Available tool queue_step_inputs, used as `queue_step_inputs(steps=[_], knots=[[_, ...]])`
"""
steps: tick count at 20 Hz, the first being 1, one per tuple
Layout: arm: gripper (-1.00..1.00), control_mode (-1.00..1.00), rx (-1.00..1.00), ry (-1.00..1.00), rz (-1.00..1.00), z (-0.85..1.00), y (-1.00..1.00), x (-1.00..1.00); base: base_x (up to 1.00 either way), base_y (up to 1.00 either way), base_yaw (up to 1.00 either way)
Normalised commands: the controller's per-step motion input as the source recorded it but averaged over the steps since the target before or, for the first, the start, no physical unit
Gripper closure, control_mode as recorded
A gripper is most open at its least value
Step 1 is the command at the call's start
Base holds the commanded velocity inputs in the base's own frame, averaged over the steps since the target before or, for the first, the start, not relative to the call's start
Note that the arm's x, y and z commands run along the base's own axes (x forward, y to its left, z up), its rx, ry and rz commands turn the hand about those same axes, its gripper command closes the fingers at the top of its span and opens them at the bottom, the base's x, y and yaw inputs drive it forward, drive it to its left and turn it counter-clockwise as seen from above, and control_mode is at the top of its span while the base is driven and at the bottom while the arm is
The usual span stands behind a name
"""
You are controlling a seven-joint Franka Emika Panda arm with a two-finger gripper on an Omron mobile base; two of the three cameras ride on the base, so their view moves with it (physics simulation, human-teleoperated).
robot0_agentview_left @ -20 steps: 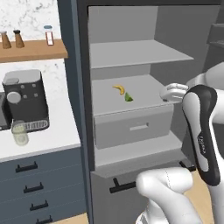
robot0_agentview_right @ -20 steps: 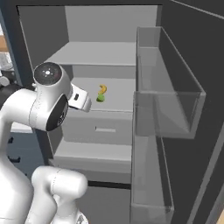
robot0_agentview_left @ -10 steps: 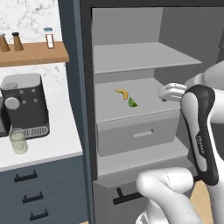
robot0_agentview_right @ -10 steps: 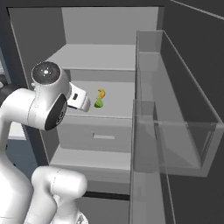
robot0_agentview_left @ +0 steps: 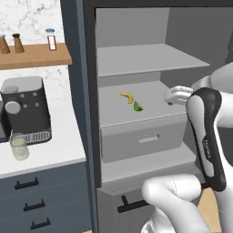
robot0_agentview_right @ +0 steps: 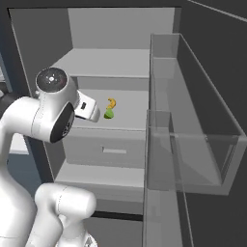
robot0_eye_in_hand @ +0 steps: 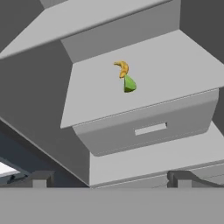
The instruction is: Grab a lemon wedge from the fridge and one ice cube from the ice bowl, and put them in the glass of lemonade.
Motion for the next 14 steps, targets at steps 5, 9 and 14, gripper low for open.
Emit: queue_step_inputs(steps=[5,9,14], knots=[[-1.0,-1.0,-0.04,0.01,0.0,-0.11,0.0,0.65,0.0,0.0,0.0],[-1.0,-1.0,-0.05,0.06,0.0,-0.11,0.0,0.63,0.0,0.0,0.0],[-1.0,-1.0,-0.09,0.11,0.0,-0.22,0.0,0.35,0.0,0.0,0.0]])
